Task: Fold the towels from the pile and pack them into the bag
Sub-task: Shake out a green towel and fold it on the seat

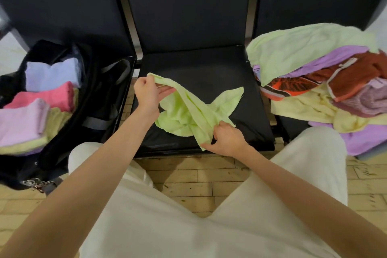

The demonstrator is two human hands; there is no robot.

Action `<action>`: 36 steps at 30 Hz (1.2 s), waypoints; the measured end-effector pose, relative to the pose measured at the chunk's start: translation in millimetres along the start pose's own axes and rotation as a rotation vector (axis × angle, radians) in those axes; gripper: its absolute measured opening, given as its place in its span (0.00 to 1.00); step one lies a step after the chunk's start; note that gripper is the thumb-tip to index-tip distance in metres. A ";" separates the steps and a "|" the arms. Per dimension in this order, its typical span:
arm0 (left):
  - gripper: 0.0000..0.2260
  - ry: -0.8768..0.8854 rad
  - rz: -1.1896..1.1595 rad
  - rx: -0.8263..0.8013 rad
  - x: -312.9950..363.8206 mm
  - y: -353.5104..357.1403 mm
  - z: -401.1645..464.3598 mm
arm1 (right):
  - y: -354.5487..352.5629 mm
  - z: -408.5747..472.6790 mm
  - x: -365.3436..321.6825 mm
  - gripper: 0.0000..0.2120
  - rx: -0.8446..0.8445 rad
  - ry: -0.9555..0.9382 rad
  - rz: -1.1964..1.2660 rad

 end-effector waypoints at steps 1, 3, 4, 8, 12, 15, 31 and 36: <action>0.07 -0.003 -0.009 0.004 0.7 -2.7 -1.0 | 2.0 -1.1 -4.1 0.22 0.017 0.007 -0.014; 0.08 0.000 -0.019 0.008 2.4 -10.4 -2.1 | 5.0 -2.4 -10.8 0.17 0.019 0.002 -0.011; 0.08 0.012 -0.012 0.017 3.9 -16.0 -2.0 | 4.8 -2.5 -12.8 0.13 0.012 -0.004 0.000; 0.13 0.142 0.145 0.160 15.5 -48.6 7.4 | -22.7 -2.7 -6.4 0.07 0.125 0.015 0.130; 0.13 0.150 0.242 0.255 16.8 -71.8 17.0 | -69.6 -2.3 5.1 0.08 0.329 0.042 0.258; 0.12 0.164 0.277 0.259 20.5 -72.4 16.3 | -94.7 4.0 8.6 0.09 0.425 -0.008 0.219; 0.11 0.459 0.207 0.284 133.4 -58.5 19.1 | -236.8 2.9 -7.3 0.10 0.938 -0.121 0.338; 0.12 0.653 0.188 0.353 162.4 -47.5 3.2 | -250.0 -8.6 -6.0 0.08 0.998 -0.112 0.454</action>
Point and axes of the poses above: each hand's wrist, its own z-axis towards the middle knuckle, its own y-axis out of the palm, x = y × z, the point moved 4 cm from there along z, towards the middle knuckle, and after that the axes turned 11 degrees about y, right-handed, at the moved point
